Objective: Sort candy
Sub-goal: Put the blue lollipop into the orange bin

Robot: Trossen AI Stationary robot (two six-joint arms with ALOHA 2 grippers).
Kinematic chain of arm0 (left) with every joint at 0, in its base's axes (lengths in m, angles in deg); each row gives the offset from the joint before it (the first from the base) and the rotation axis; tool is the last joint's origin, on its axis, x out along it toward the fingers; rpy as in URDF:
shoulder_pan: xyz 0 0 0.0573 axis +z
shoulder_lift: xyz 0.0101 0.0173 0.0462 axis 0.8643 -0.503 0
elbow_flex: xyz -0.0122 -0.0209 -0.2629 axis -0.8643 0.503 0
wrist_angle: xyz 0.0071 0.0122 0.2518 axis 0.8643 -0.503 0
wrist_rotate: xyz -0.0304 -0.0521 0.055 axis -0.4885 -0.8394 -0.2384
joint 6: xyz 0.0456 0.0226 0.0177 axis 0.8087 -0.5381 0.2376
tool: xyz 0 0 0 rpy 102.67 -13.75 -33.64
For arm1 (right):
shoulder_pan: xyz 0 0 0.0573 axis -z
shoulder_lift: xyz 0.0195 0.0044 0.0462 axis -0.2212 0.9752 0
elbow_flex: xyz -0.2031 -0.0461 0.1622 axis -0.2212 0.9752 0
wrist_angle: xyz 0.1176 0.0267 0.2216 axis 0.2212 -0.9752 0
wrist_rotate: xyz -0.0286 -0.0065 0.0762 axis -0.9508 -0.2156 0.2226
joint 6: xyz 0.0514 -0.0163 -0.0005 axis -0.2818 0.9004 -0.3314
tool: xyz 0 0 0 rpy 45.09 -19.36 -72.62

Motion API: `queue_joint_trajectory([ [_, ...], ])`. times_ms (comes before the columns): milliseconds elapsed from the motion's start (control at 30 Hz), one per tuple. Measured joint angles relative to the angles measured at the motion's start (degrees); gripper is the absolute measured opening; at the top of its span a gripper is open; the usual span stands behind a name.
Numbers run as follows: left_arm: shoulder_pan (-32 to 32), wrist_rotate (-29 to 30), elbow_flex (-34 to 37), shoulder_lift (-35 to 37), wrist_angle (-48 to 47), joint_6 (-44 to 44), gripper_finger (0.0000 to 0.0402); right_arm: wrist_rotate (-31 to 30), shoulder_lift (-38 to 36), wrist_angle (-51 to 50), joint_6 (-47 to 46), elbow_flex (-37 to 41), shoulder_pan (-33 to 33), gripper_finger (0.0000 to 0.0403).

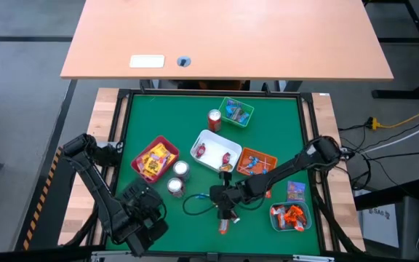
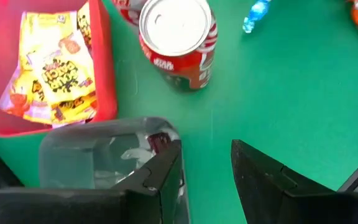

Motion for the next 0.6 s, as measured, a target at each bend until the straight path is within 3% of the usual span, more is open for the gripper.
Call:
queue_joint_trajectory([
  [200,0.1,3.0,0.0,0.0,1.7,0.1,0.0128,1.0,-6.6,-7.9,2.7,-0.4,0.0,0.0002],
  [367,0.1,5.0,0.0,0.0,4.3,3.1,0.0128,0.6,-14.1,-20.1,2.9,-0.4,0.0,0.0001],
  [600,0.7,15.5,0.0,0.0,15.3,14.2,0.0128,-2.0,-23.2,-35.9,1.1,-0.4,-0.8,0.0001],
])
